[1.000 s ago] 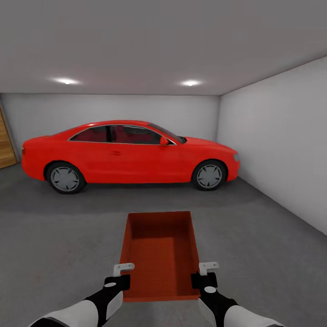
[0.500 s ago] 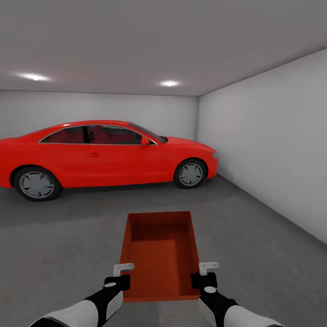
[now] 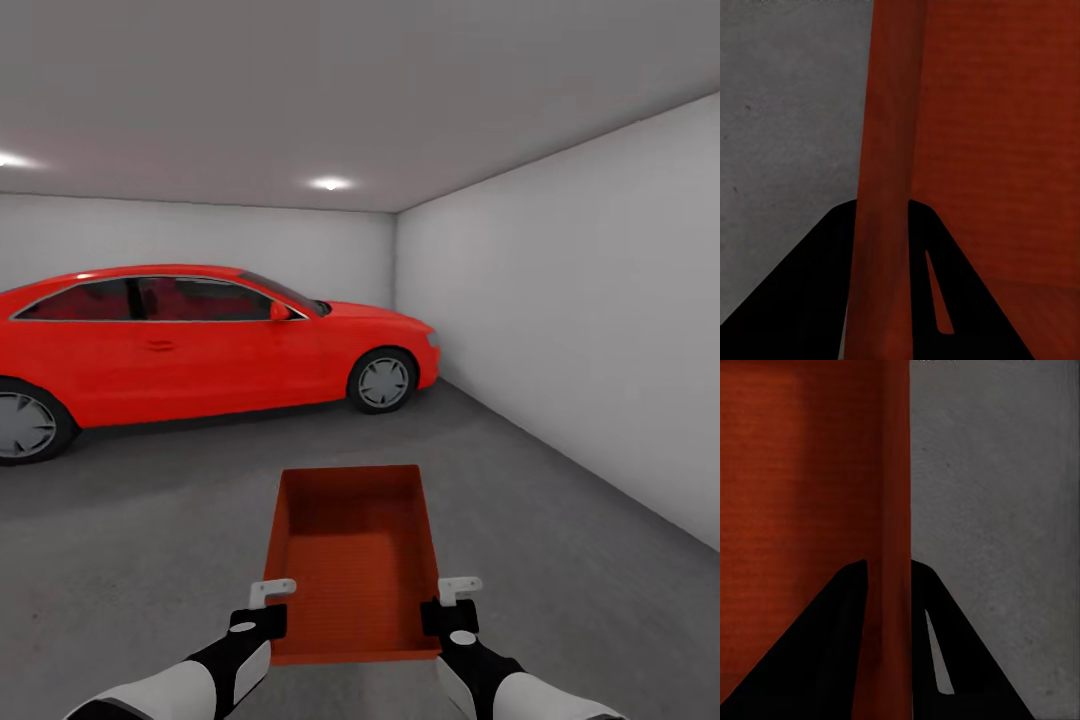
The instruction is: Move the two storage containers from the living room to the garage. In the garage, place one container on the floor and stack the other container on top of it (either order is fine).
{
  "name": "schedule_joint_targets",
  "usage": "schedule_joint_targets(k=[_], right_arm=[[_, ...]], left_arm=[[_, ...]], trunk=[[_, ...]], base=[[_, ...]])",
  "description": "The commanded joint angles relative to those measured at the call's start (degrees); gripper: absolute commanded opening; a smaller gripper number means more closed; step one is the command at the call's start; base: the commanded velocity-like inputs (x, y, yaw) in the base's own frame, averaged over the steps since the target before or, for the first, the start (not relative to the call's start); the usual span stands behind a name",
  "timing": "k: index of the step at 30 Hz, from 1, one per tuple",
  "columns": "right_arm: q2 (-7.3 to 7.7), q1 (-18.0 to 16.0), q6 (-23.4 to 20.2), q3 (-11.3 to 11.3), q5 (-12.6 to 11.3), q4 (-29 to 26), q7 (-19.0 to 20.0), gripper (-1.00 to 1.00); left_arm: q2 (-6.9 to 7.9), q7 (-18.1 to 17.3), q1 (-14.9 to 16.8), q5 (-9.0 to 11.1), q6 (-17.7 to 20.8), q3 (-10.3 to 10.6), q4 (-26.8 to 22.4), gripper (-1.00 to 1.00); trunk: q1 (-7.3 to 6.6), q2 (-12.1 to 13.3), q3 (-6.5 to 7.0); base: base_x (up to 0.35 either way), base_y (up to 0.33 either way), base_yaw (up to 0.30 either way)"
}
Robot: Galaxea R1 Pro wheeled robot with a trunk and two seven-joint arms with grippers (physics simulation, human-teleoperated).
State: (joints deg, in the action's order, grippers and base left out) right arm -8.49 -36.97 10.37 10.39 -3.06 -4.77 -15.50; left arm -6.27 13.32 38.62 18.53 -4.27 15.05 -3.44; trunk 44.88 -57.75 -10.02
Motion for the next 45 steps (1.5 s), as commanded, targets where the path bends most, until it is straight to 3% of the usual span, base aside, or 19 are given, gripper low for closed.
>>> schedule_joint_targets(k=[1,25,45], right_arm=[[-0.03,-0.1,0.0,-3.8,-2.9,0.1,1.2,-1.0],[-0.03,0.0,-0.1,-3.7,-2.8,0.1,1.2,-1.0],[-0.03,-0.1,-0.1,-3.7,-2.9,0.1,1.2,-1.0]], left_arm=[[0.35,0.7,0.0,-0.2,-3.4,-1.8,-0.1,-1.0],[0.37,0.7,0.0,-0.2,-3.4,-1.8,0.0,-1.0],[0.34,0.7,0.0,-0.2,-3.2,-1.7,-0.1,-1.0]], trunk=[[0.01,-0.1,-0.08],[0.01,-0.1,-0.08],[0.01,-0.1,-0.08]], base=[[0.0,0.0,-0.033],[0.286,0.0,-0.005],[0.319,0.123,-0.264]])
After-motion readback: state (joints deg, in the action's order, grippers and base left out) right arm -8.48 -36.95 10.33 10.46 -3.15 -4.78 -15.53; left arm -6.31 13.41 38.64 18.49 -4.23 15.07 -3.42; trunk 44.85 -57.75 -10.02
